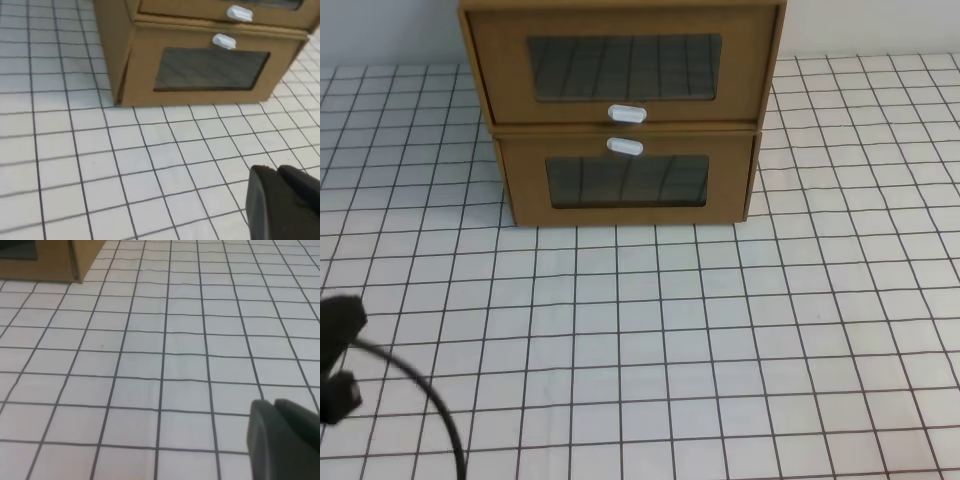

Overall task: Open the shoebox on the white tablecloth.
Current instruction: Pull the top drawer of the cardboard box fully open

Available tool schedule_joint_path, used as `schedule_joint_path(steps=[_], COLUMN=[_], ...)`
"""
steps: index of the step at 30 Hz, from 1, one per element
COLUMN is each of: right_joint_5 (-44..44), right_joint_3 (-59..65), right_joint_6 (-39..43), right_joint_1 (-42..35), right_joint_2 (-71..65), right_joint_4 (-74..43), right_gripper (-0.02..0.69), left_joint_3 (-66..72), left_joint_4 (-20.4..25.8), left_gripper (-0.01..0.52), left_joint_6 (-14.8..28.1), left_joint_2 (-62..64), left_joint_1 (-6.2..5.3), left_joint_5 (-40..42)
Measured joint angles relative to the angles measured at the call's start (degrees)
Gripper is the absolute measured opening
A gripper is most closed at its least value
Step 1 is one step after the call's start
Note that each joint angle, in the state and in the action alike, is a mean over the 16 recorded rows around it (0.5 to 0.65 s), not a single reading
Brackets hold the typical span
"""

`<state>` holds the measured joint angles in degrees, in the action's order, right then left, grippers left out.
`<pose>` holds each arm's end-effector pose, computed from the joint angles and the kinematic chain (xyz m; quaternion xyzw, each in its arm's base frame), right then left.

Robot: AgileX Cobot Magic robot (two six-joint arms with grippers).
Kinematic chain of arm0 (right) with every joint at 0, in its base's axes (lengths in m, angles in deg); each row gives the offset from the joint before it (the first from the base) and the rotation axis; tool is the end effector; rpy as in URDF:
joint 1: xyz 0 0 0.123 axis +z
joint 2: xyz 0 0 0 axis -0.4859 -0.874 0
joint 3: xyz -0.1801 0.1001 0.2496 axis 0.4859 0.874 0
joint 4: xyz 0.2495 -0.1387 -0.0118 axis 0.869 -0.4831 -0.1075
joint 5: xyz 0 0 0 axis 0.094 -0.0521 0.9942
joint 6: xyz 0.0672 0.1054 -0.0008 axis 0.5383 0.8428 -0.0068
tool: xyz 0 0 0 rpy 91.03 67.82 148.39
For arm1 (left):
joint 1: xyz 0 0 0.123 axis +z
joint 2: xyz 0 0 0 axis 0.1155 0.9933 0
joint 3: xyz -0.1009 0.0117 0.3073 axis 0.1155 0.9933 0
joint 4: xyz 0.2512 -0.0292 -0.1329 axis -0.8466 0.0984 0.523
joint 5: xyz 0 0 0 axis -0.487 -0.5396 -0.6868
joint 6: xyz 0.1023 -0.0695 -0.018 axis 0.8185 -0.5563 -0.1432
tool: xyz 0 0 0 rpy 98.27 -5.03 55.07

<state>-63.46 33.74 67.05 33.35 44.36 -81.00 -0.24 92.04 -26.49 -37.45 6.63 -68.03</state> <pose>0.0785 0.0136 0.1591 -0.0386 0.8096 0.0535 0.5833 0.1234 -0.0428 0.3122 0.0353 0.8176 -0.1853 0.5440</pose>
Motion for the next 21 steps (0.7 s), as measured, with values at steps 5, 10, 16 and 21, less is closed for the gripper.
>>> schedule_joint_path(steps=[5,10,16,21], right_joint_5=[0.0,0.0,0.0,0.0], right_joint_3=[0.0,0.0,0.0,0.0], right_joint_6=[0.0,0.0,0.0,0.0], right_joint_1=[0.0,0.0,0.0,0.0], right_joint_2=[0.0,0.0,0.0,0.0], right_joint_4=[0.0,0.0,0.0,0.0], right_gripper=[-0.014,-0.014,-0.014,-0.013], left_joint_3=[-16.9,-34.9,-56.2,-71.9], left_joint_4=[1.8,5.3,9.4,11.1], left_gripper=[-0.005,-0.005,-0.005,-0.005], left_joint_6=[9.5,16.8,21.4,22.7], left_joint_2=[16.7,32.8,50.7,63.4], left_joint_1=[0.00,-0.08,-1.52,-4.80], left_joint_5=[-8.1,-13.3,-17.5,-19.7])
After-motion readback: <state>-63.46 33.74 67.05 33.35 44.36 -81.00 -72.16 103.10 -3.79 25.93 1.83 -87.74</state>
